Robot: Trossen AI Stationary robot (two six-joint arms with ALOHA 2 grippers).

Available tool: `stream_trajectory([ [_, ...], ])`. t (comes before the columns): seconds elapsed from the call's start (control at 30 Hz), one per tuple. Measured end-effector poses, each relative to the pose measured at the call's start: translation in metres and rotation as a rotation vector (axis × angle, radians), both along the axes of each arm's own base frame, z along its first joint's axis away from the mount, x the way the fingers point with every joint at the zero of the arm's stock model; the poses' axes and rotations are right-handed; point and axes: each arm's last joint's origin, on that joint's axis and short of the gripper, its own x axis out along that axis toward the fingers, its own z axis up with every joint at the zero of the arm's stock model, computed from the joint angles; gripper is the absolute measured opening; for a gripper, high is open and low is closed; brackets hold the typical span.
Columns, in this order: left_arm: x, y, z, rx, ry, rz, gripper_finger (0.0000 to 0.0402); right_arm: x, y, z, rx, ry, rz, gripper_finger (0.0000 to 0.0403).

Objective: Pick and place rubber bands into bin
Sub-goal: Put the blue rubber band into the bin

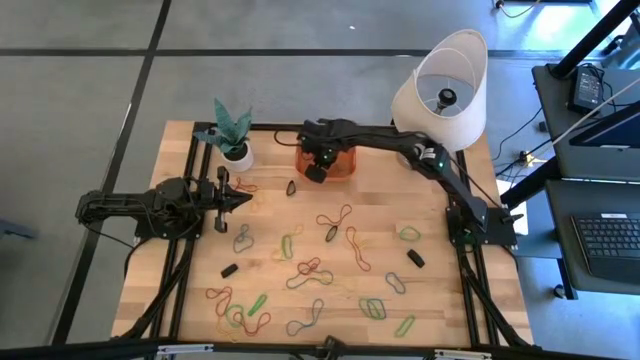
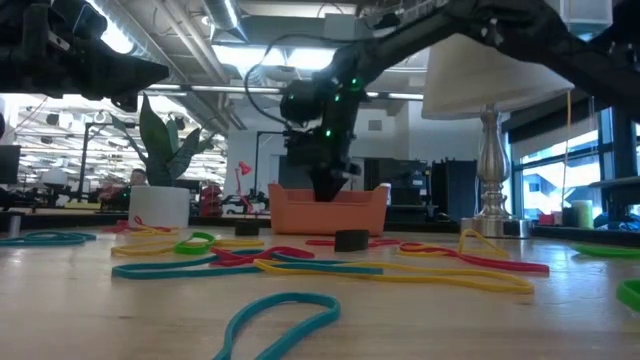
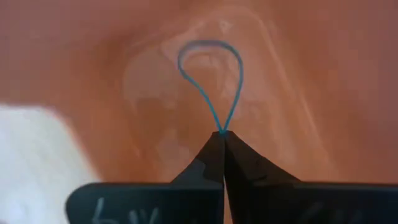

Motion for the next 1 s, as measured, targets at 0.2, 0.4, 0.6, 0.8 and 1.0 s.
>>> stream_trajectory([
  [0.2,0.0,0.0,0.0,0.0,0.0,0.0,0.0001,0.0,-0.011,-0.016,0.008,0.014,-0.019,0.0],
  [0.4,0.0,0.0,0.0,0.0,0.0,0.0,0.0001,-0.002,-0.017,-0.019,0.009,0.017,-0.033,0.0011],
  [0.6,0.0,0.0,0.0,0.0,0.0,0.0,0.0001,-0.005,-0.016,-0.019,0.024,0.043,-0.047,0.0049],
  [0.8,0.0,0.0,0.0,0.0,0.0,0.0,0.0001,-0.007,-0.015,-0.019,0.04,0.052,-0.094,0.0088],
  [1.0,0.0,0.0,0.0,0.0,0.0,0.0,0.0001,-0.005,-0.016,-0.001,0.05,0.033,-0.164,0.0108],
])
